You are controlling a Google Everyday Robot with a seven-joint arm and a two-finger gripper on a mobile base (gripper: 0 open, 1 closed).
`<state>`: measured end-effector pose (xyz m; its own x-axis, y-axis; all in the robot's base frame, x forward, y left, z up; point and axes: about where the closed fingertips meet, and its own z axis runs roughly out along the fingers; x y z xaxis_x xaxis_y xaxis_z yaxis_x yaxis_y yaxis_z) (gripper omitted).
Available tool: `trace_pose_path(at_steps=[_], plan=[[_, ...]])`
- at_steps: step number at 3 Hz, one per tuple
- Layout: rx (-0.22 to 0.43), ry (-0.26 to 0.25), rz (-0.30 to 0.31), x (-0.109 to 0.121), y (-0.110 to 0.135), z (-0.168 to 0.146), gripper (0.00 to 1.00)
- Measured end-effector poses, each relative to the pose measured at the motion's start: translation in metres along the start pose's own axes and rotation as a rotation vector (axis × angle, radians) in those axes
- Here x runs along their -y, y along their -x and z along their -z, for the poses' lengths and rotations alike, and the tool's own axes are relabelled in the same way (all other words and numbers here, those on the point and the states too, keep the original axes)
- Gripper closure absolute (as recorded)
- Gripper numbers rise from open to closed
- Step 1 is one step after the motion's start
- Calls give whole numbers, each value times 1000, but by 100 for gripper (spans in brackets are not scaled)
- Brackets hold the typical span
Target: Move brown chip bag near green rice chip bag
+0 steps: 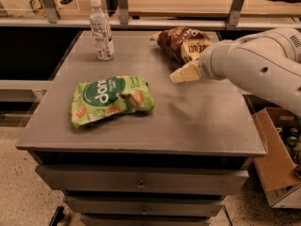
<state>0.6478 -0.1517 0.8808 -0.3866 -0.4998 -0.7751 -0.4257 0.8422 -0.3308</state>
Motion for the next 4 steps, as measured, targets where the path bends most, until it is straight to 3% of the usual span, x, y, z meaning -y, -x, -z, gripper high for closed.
trace_pose_path(at_steps=[2, 3, 4], plan=[[82, 57, 21, 9, 12, -31, 0], [127, 99, 41, 13, 16, -47, 17], [168, 156, 58, 16, 18, -59, 41]])
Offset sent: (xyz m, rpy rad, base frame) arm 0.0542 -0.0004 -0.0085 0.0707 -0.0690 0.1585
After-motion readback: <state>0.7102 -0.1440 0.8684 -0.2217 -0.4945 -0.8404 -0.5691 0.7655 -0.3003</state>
